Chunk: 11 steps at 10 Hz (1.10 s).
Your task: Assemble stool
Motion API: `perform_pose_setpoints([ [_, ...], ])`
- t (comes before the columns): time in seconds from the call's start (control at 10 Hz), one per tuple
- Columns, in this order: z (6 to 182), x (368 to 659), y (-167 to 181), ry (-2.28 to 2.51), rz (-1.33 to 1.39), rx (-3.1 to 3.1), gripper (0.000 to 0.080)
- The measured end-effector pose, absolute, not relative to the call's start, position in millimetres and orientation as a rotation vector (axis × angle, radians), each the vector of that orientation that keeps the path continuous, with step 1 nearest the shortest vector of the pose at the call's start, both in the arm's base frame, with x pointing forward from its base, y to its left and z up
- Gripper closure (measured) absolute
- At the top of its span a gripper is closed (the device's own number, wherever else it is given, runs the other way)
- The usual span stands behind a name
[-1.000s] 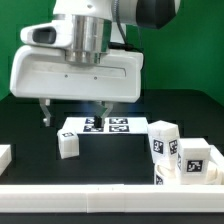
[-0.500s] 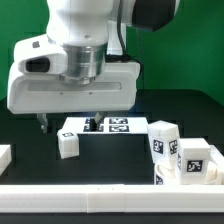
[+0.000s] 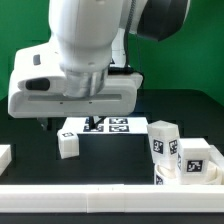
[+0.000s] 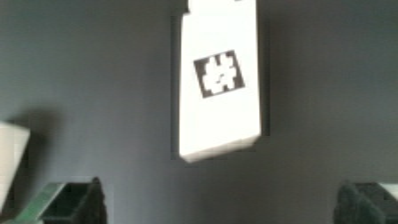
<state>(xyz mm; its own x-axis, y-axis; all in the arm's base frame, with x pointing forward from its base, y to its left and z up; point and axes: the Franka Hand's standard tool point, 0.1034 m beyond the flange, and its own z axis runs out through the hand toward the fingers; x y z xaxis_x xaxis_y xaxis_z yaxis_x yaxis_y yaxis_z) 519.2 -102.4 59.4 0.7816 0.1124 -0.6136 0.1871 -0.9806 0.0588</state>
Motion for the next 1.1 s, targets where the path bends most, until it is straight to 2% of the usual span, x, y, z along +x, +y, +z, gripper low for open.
perform_pose_setpoints([
  [0.4, 42.5, 500.4, -102.2, 0.126, -1.308, 2.723, 0.0151],
  [0.6, 36.2, 493.4, -97.9, 0.108, -1.328, 2.722, 0.0151],
  [1.1, 34.1, 490.0, -108.1, 0.096, -1.345, 2.748, 0.0151],
])
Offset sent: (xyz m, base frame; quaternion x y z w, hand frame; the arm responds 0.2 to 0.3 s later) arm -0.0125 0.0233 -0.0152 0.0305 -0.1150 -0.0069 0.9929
